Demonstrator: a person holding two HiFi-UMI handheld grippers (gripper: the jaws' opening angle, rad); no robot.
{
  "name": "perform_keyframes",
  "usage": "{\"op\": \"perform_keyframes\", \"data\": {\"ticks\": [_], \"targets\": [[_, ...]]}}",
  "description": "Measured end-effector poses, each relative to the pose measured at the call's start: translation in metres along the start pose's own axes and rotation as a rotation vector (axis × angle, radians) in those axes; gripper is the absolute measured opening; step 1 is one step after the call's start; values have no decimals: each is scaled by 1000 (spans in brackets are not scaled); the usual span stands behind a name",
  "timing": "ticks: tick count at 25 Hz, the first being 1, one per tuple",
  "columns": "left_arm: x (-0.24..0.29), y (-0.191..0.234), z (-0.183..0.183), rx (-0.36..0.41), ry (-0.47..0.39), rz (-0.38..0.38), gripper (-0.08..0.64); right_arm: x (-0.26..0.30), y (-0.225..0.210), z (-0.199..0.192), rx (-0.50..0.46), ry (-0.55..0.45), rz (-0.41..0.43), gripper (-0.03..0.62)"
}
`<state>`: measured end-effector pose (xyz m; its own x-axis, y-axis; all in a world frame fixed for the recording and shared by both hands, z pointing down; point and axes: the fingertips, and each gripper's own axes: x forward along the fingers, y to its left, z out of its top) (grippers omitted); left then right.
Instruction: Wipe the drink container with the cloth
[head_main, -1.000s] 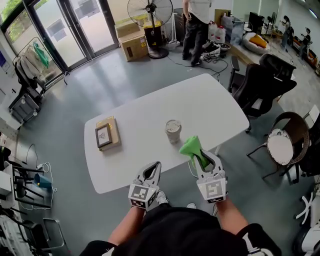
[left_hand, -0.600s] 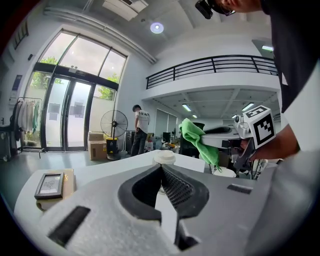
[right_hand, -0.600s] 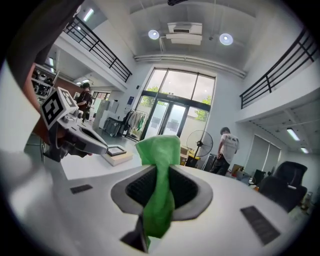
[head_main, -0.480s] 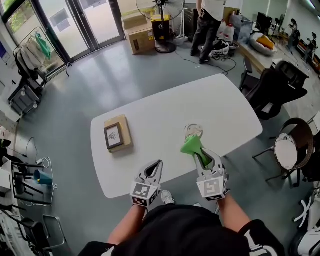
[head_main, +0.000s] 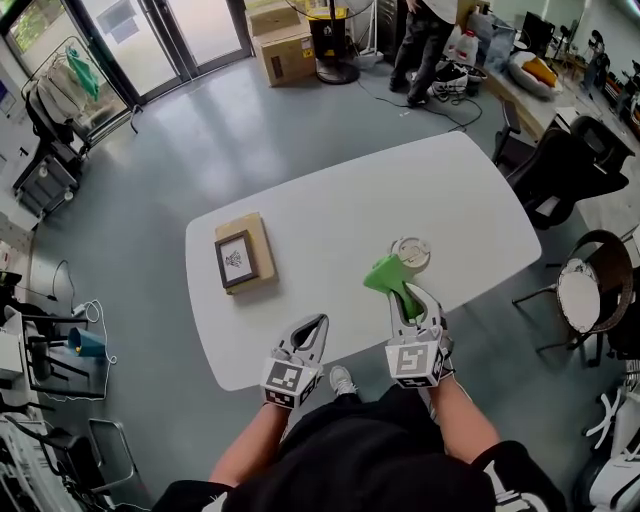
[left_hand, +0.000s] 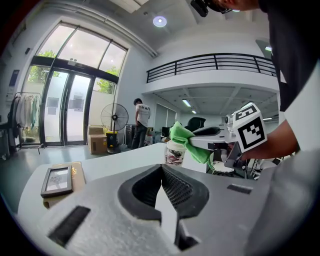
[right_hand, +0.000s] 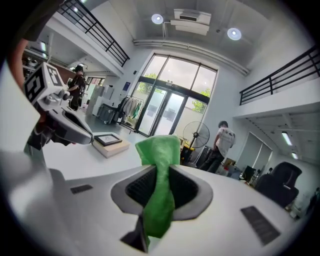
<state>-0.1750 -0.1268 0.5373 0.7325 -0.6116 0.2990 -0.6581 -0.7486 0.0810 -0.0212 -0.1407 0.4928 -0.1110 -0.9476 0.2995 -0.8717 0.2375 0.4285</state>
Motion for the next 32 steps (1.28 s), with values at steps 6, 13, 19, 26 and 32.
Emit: {"op": "perform_keyframes", "data": {"ticks": [6,13,19,26,32], "targets": [[1,1,-10,-41,21,39,14,32,7,-32,-28,80,0,84],[2,1,-29,-71,55,55,14,55,17,-51,-46,131,7,84],[1,4,-36,-83,74,71,14,68,20,-64,-57,177,-22,86],[-3,9,-47,-88,101,97,14,78,25,-85,-46,224,-23,89],[-14,14,-51,-103,93,134,14,93,40,-108,-41,268,-2,89]]}}
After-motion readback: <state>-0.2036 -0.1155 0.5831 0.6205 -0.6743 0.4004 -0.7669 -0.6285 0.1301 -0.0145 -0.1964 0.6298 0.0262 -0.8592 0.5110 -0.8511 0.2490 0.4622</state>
